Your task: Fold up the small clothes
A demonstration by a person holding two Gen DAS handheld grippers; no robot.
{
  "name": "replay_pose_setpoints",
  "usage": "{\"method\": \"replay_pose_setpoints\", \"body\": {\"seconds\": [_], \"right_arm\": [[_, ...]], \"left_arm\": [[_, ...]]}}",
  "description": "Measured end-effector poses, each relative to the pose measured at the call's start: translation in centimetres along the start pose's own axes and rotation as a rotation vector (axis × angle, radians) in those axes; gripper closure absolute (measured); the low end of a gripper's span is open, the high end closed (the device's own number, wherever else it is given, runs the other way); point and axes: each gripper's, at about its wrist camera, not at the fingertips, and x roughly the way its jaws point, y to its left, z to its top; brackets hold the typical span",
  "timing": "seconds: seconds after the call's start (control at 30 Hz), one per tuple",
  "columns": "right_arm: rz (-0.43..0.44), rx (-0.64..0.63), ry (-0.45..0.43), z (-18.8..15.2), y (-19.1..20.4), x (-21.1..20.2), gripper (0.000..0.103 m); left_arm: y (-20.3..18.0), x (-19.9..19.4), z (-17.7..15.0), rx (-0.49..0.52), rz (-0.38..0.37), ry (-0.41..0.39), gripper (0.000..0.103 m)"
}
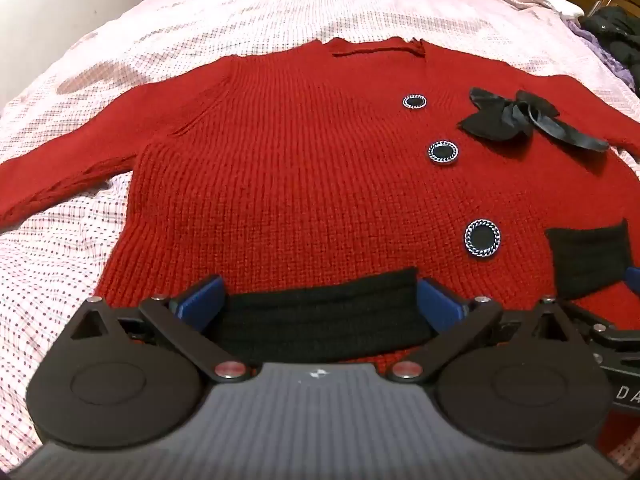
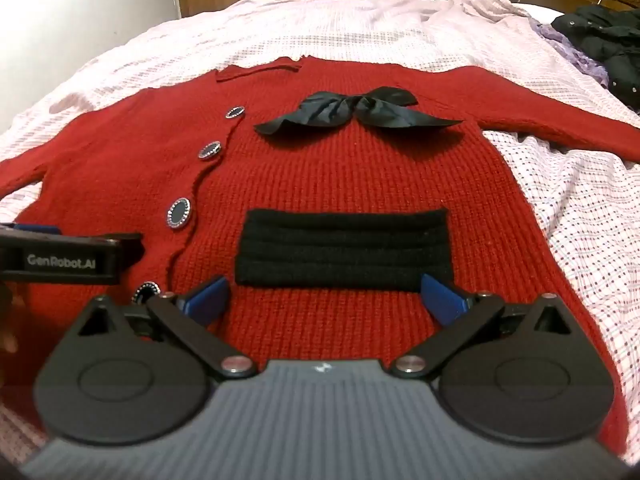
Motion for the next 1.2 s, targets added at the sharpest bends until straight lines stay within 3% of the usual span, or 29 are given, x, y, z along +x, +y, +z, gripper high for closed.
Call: {"method": "replay_pose_setpoints", "body": {"seconds": [0.27, 1.2], "right_arm": [[0.007, 0.008, 0.000, -0.17, -0.07, -0.26, 0.000], [0.014, 0.004, -0.027, -0.73, 0.02, -0.07, 0.000]], "left_arm": [[0.29, 0.06, -0.74, -0.024, -0.013, -0.032, 0.000], [0.16, 0.15, -0.11, -0.007, 0.001, -0.029, 0.000]]}}
